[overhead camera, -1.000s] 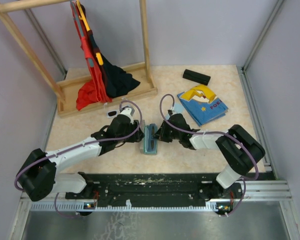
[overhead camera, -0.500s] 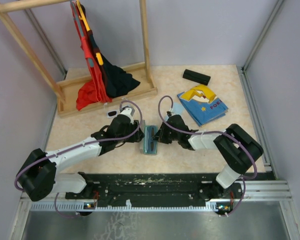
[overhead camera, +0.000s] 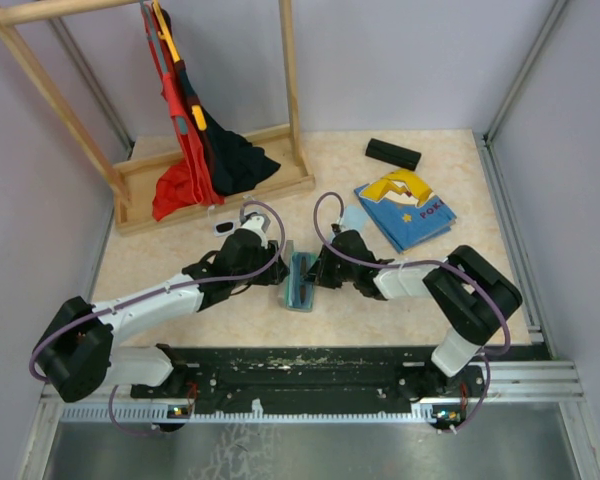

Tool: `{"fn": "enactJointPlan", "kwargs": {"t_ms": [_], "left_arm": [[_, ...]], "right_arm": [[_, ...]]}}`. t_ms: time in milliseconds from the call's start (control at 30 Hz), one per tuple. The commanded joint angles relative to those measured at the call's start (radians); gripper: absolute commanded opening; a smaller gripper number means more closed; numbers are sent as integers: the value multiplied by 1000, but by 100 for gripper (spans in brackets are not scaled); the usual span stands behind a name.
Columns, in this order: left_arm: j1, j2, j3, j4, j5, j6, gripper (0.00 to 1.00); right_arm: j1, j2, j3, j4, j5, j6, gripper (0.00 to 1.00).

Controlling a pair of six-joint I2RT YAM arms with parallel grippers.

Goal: Organize the sunglasses
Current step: Place the sunglasses in the sunglasses case.

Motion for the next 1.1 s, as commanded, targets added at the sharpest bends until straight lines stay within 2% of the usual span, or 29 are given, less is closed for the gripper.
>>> {"fn": "enactJointPlan", "kwargs": {"t_ms": [0,433,733,867,1067], "left_arm": [[5,1,16,11,11,15,51],[5,-16,7,2,16,9,51],[5,-29,0,-1,22,0,52],[5,-34,-2,-5,24,-1,52],[5,-41,-4,-9,24,-2,52]], "right_arm": [[13,11,46,26,5,11,0],[14,47,41,1,39,32,1],[15,29,41,-34,55,25,16],[15,-27,56,-88,79,2,22],[14,-83,79,-176,118,-37,26]]}}
